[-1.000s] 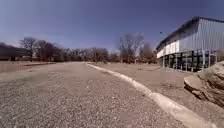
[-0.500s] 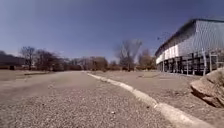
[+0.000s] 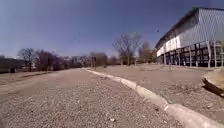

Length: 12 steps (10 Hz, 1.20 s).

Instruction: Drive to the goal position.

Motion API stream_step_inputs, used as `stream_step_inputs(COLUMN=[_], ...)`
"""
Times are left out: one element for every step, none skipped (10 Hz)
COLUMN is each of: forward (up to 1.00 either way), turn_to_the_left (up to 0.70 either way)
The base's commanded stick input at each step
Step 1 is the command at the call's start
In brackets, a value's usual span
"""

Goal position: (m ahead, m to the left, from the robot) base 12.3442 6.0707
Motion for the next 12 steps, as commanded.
stream_step_inputs(forward=[0.7, 0.7, 0.7, 0.7, 0.7, 0.7, 0.7, 0.7, 0.7, 0.7, 0.7, 0.7], turn_to_the_left=[0.0, 0.0, 0.0, 0.0, 0.0, 0.0, 0.0, 0.0, 0.0, 0.0, 0.0, 0.0])
